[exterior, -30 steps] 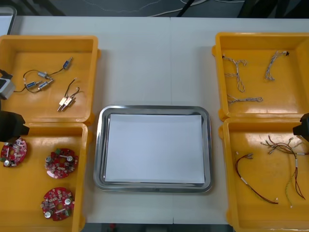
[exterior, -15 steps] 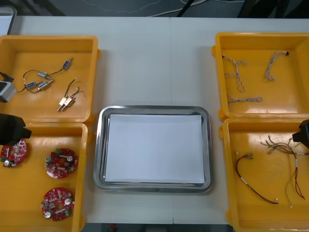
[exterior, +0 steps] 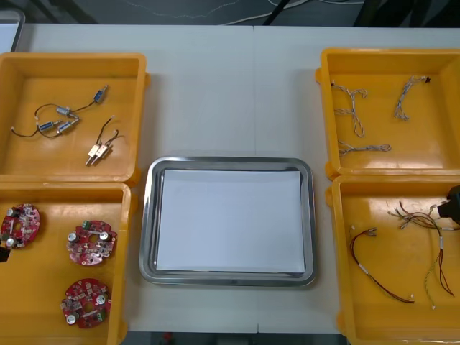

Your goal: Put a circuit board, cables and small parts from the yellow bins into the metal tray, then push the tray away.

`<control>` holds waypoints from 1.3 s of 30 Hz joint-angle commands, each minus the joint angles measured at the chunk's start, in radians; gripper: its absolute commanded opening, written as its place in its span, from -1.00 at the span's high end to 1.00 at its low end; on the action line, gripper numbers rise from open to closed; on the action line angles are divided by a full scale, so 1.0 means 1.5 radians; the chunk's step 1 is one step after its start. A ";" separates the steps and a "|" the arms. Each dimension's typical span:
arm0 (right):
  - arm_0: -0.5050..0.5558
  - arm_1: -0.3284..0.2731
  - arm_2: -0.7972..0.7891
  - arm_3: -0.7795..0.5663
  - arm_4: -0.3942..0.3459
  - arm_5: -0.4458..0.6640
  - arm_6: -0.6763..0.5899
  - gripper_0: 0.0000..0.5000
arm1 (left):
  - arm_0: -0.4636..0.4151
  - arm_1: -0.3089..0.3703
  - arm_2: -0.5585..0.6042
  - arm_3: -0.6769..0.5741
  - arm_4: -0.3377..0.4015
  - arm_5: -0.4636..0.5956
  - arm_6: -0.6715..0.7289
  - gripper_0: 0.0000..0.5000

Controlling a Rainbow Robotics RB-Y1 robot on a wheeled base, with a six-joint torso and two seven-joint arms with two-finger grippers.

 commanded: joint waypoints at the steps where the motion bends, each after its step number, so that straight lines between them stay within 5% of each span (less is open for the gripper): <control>1: 0.015 -0.021 -0.028 0.023 -0.001 0.002 0.026 -1.00 | 0.059 -0.022 0.029 -0.035 -0.009 -0.029 0.033 -1.00; 15: 0.047 -0.021 -0.034 0.058 0.017 -0.030 0.032 -1.00 | 0.102 -0.104 -0.016 -0.035 -0.041 -0.106 0.037 -1.00; 25: 0.061 -0.021 -0.028 0.119 0.020 -0.098 0.038 -1.00 | 0.131 -0.139 -0.082 -0.040 -0.130 -0.169 0.031 -1.00; 39: 0.084 -0.012 0.016 0.155 0.051 -0.189 0.037 -1.00 | 0.191 -0.177 -0.127 -0.045 -0.150 -0.238 0.006 -1.00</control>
